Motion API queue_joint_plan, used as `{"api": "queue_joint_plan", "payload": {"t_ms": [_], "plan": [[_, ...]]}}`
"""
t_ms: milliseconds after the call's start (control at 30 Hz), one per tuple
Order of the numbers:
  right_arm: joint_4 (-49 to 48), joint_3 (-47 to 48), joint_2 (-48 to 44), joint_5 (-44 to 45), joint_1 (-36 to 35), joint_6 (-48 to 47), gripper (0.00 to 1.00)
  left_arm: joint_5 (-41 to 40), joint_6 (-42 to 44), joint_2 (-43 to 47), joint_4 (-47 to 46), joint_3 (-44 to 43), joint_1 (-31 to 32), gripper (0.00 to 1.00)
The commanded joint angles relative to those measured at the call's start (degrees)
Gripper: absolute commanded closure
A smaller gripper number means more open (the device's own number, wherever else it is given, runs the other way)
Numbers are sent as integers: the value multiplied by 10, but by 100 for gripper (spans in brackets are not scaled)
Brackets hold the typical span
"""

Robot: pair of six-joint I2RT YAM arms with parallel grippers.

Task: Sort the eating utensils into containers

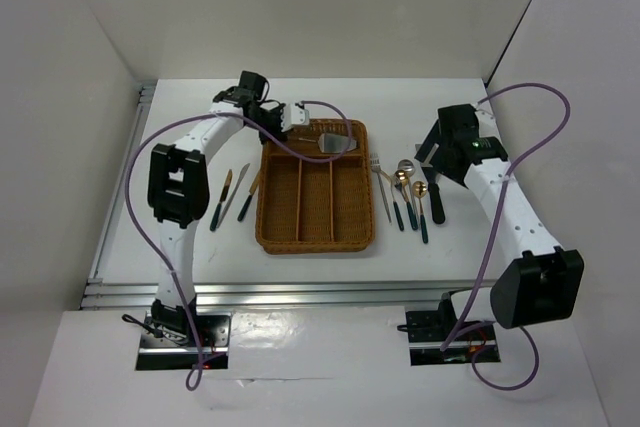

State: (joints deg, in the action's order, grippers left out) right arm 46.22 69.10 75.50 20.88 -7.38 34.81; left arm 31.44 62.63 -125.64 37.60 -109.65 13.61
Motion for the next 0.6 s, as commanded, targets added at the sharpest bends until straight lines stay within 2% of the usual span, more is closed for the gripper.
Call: {"api": "queue_joint_plan", "payload": {"t_ms": [0,33,133,200,267,333,367,400,567], "plan": [[-20,19,17,6,-4,3,0,30,-40,-11,-39,-31,1,90],[-20,14,18,6,-4,3,0,30,-45,-20,-39,-38,1,80],[-31,9,38,-6,-4,-11,0,25,-58,-27,-45,-43,6,73],[-32,14,47,-11,-4,-27,0,7,-72,-27,-53,-37,18,60],[-37,14,55,-11,-4,-34,0,-27,-78,-27,-58,-31,18,59],[-25,14,62,-2,-4,-34,0,-41,-104,-27,-58,-31,24,52],[-24,14,62,5,-4,-34,0,-47,-116,-27,-58,-36,24,31],[-24,14,62,12,-4,-29,0,-47,-130,-27,-65,-36,24,0],[-54,-45,40,27,2,-57,0,-67,-224,11,-72,-58,24,0]]}}
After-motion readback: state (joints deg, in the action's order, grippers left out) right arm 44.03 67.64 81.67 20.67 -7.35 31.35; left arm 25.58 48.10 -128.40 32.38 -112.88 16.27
